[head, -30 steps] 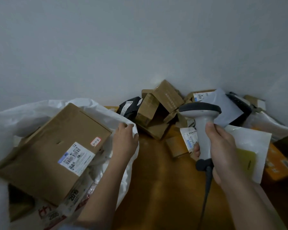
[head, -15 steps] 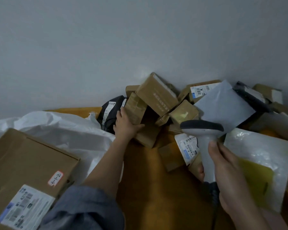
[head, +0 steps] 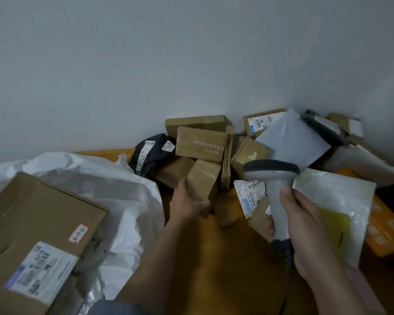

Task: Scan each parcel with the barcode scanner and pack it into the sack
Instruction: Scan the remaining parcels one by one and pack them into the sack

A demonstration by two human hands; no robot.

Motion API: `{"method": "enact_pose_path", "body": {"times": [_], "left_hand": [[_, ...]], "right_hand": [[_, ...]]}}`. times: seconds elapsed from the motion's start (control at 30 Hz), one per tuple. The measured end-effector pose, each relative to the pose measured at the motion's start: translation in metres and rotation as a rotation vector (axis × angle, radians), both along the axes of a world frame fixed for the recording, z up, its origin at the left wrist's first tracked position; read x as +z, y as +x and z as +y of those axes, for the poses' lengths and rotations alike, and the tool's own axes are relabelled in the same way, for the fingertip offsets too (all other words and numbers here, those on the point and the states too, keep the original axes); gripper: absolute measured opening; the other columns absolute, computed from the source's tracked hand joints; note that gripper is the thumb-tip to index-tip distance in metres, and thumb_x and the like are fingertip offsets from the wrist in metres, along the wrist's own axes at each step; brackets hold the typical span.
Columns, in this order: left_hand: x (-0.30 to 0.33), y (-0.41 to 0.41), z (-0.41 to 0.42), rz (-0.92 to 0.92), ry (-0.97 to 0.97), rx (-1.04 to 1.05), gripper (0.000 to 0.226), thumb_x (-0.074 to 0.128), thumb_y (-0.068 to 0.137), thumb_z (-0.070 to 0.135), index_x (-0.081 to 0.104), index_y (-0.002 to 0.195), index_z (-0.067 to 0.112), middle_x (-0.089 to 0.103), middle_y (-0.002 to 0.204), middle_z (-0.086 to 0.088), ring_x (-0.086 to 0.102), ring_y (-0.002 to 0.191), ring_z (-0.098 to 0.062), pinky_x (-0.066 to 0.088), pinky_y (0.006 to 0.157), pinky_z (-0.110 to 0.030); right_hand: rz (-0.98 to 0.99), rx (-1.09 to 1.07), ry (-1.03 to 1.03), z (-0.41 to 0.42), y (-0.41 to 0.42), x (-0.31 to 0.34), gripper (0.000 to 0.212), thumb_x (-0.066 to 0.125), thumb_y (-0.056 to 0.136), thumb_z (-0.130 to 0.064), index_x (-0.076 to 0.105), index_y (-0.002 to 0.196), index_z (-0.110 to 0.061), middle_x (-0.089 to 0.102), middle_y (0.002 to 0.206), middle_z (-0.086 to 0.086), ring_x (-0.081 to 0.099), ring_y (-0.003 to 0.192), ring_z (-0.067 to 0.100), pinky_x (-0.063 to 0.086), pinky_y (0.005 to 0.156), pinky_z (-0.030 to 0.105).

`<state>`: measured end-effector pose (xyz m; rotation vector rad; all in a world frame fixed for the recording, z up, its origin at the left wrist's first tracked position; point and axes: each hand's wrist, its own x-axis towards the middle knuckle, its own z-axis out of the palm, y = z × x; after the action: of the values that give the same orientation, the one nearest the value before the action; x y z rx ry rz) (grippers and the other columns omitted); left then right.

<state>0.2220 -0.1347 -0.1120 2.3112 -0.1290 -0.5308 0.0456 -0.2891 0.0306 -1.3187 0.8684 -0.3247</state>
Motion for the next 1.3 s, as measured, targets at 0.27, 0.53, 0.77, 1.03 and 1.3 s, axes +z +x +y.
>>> {"method": "enact_pose_path", "body": {"times": [0.27,0.53,0.77,1.03,1.3], "left_hand": [[0.035,-0.05,0.032,0.279,-0.424,0.246,0.083,0.076,0.08,0.04,0.033,0.146,0.018,0.05,0.123,0.002,0.057,0.11,-0.022,0.056,0.076,-0.03],[0.079,-0.103,0.039,0.0,-0.532,0.009,0.098,0.087,0.063,0.038,0.032,0.143,0.033,0.039,0.14,-0.002,0.045,0.126,-0.02,0.049,0.102,-0.038],[0.09,-0.138,0.034,-0.862,-0.227,-0.384,0.1,0.088,0.065,0.017,0.027,0.142,0.038,0.018,0.147,-0.001,0.011,0.143,-0.013,0.034,0.107,-0.03],[0.103,-0.156,0.033,-1.281,-0.142,-0.5,0.067,0.07,0.082,0.015,0.039,0.139,0.029,0.029,0.142,-0.015,0.018,0.147,-0.037,0.043,0.103,-0.049],[0.13,-0.174,0.026,-0.923,-0.4,-0.14,0.096,0.086,0.07,0.029,0.027,0.145,0.028,0.024,0.144,-0.002,0.034,0.136,-0.022,0.043,0.104,-0.022]], "right_hand": [[-0.083,-0.094,0.071,0.006,-0.029,0.029,0.029,0.05,0.1,-0.037,0.062,0.091,-0.013,0.052,0.063,0.013,0.051,0.041,0.01,0.043,0.036,0.022],[-0.146,-0.083,-0.062,0.016,-0.055,0.033,0.024,0.062,0.092,-0.043,0.064,0.095,-0.02,0.065,0.057,-0.004,0.059,0.047,0.008,0.046,0.042,0.021],[-0.092,-0.088,-0.032,0.019,-0.075,0.033,0.05,0.07,0.078,-0.059,0.058,0.103,-0.018,0.068,0.071,0.005,0.063,0.055,0.014,0.05,0.051,0.03],[-0.106,-0.092,-0.005,0.019,-0.087,0.036,0.077,0.076,0.068,-0.06,0.053,0.125,-0.014,0.072,0.1,0.004,0.068,0.082,0.019,0.048,0.052,0.024],[-0.204,-0.233,0.107,0.02,-0.092,0.04,0.064,0.081,0.074,-0.04,0.048,0.123,-0.016,0.067,0.097,-0.004,0.066,0.08,0.008,0.049,0.05,0.019]]}}
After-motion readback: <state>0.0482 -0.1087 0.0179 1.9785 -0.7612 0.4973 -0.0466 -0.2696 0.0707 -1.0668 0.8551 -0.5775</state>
